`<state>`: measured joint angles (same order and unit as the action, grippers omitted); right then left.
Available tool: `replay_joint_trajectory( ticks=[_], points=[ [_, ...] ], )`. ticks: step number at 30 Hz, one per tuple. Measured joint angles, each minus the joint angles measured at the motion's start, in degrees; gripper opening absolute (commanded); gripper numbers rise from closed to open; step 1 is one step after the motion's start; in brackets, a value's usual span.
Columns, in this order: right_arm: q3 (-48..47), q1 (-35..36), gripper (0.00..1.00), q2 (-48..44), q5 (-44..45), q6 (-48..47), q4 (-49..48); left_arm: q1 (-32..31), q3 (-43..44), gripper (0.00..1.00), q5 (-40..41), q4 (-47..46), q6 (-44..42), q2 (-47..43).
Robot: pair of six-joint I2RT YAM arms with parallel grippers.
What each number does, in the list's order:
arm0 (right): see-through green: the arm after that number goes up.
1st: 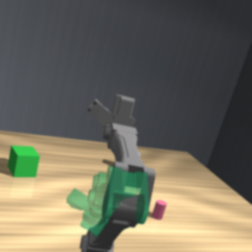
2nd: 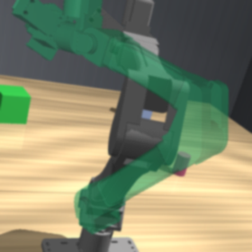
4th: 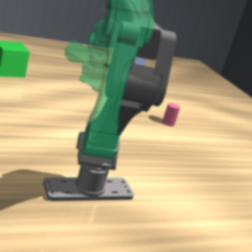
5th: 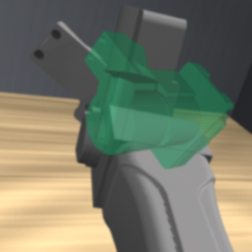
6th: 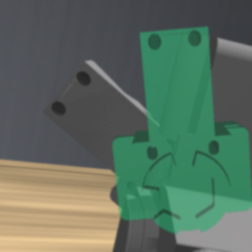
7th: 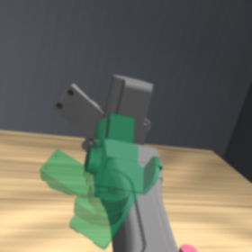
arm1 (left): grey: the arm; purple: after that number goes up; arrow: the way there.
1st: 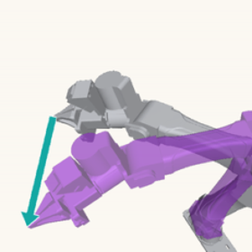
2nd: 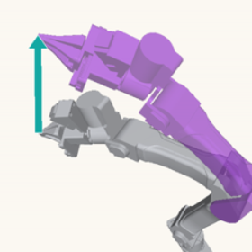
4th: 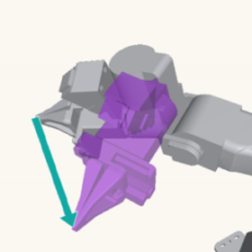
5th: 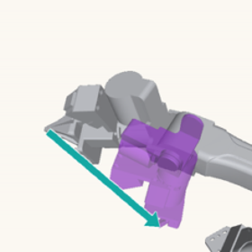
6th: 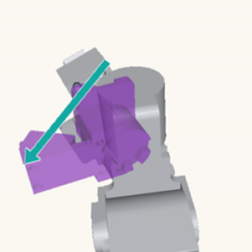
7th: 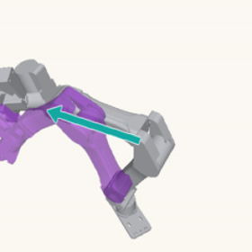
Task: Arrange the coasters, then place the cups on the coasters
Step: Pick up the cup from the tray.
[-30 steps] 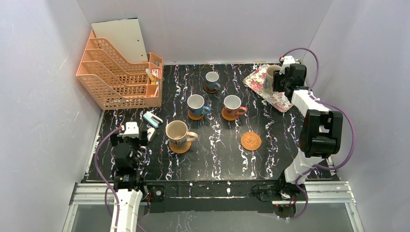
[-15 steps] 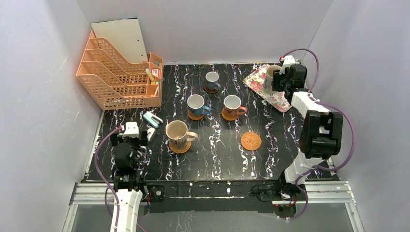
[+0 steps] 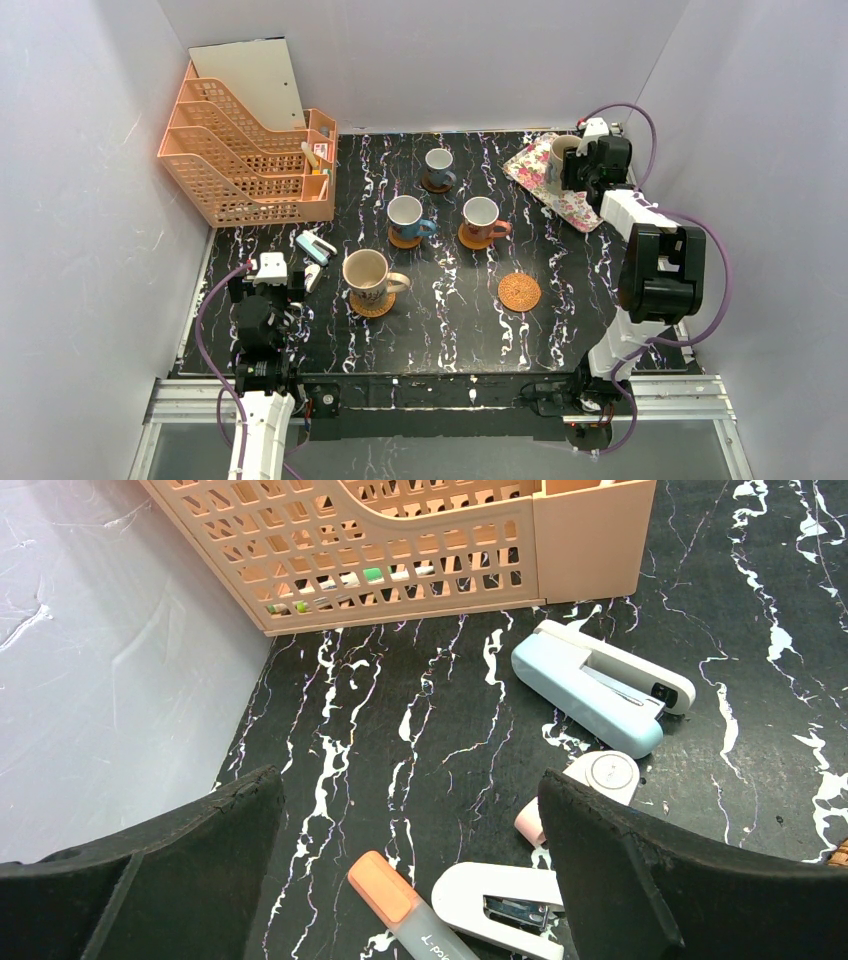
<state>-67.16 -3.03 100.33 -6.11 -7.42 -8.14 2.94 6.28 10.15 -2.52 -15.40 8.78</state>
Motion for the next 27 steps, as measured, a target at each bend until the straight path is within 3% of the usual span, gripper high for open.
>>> replay_joint_trajectory(
  ticks=[27],
  points=[
    [0.3,0.0,0.41,2.4,2.7,1.7,-4.2,0.0,0.0,0.96,0.0,0.0,0.0,-0.2]
  ],
)
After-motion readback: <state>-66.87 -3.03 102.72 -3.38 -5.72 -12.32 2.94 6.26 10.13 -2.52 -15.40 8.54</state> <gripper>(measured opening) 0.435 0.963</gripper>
